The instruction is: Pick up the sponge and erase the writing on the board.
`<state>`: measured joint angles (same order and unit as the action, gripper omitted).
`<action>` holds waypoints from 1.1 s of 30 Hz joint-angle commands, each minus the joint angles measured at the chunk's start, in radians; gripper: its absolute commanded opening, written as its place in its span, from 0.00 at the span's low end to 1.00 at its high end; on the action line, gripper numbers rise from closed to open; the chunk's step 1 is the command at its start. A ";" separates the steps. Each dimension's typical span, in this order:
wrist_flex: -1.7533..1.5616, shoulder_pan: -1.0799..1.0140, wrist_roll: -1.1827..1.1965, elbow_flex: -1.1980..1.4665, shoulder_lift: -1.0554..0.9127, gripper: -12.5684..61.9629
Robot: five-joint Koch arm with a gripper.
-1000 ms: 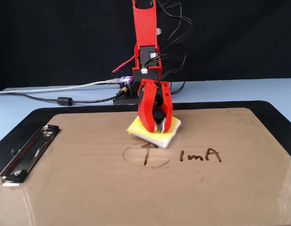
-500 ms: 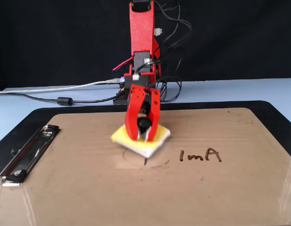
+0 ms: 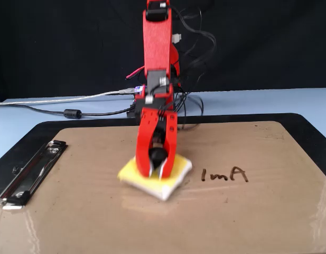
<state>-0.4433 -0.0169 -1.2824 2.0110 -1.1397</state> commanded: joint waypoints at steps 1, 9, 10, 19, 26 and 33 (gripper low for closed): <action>0.009 -0.015 -0.012 0.038 -0.025 0.06; 0.003 -0.049 -0.008 0.563 -0.462 0.06; 0.003 -0.058 -0.008 0.558 -0.459 0.06; 0.003 -0.081 -0.006 0.132 -0.117 0.06; 0.008 -0.129 0.008 0.549 -0.520 0.06; 0.002 -0.153 0.012 0.239 -0.198 0.06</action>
<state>-0.4234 -0.1534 -1.2809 2.3240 -1.4266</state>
